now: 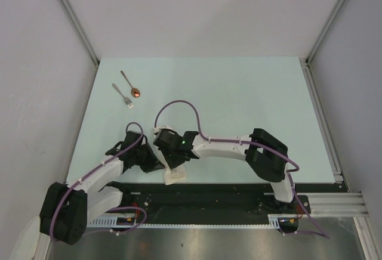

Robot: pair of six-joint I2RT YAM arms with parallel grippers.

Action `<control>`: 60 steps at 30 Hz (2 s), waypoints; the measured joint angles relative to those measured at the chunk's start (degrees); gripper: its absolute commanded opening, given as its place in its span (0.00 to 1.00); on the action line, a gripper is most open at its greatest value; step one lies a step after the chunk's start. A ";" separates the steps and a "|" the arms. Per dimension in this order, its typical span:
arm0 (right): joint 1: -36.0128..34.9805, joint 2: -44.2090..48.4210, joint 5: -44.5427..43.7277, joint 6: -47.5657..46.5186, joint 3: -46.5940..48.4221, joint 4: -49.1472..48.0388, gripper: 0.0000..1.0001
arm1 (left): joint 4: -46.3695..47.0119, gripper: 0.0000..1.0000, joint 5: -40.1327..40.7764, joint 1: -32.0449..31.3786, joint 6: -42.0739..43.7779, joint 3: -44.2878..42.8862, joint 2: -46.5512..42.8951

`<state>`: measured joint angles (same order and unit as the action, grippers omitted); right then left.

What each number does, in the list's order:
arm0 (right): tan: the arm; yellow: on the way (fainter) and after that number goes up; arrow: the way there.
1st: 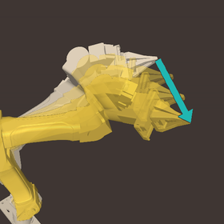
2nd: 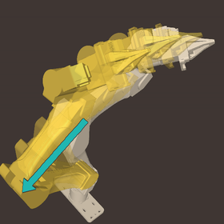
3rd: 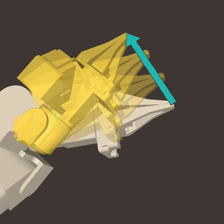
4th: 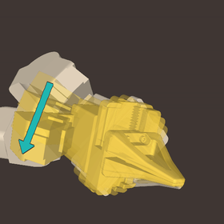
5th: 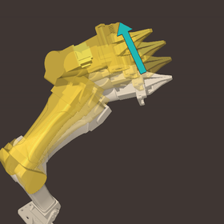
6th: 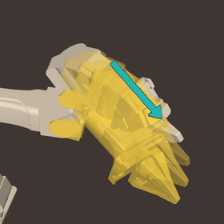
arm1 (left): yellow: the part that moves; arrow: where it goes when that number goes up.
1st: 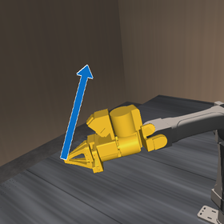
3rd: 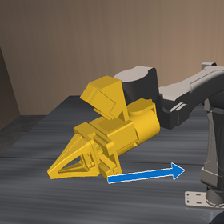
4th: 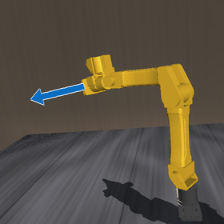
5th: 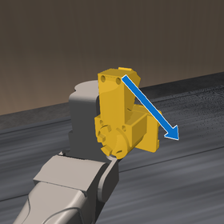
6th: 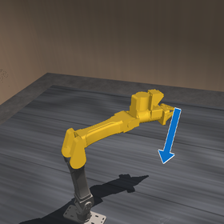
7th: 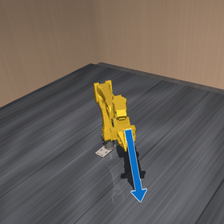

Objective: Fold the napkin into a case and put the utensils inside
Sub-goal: Smooth out the smaller rectangle-folded napkin at the center of the board, then pick up the smaller rectangle-folded napkin from the center of the board.

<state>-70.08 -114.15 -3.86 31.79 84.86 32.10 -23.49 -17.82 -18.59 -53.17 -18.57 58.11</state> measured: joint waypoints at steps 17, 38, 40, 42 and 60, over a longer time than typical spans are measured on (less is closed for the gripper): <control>1.51 -1.64 9.27 6.10 -2.82 -7.82 0.01 | -1.62 0.00 1.25 -0.02 -0.83 1.42 -4.35; 1.77 -2.95 12.02 7.69 -2.93 -9.57 0.51 | -21.75 0.00 22.16 5.53 6.97 -23.21 -8.79; 1.27 -3.45 11.63 7.67 -1.84 -8.83 0.56 | -22.69 0.00 23.63 8.46 8.85 -27.58 -7.45; 0.74 -3.96 10.93 7.72 -0.61 -7.80 0.61 | -22.93 0.00 24.96 10.54 10.71 -31.69 -6.08; -7.37 -15.19 -10.75 7.04 19.93 14.49 0.30 | -23.39 0.00 21.18 17.68 15.28 -39.30 -2.80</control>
<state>-77.45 -129.34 -14.61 38.83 104.79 46.59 -46.87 3.36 -0.91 -37.89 -57.87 55.31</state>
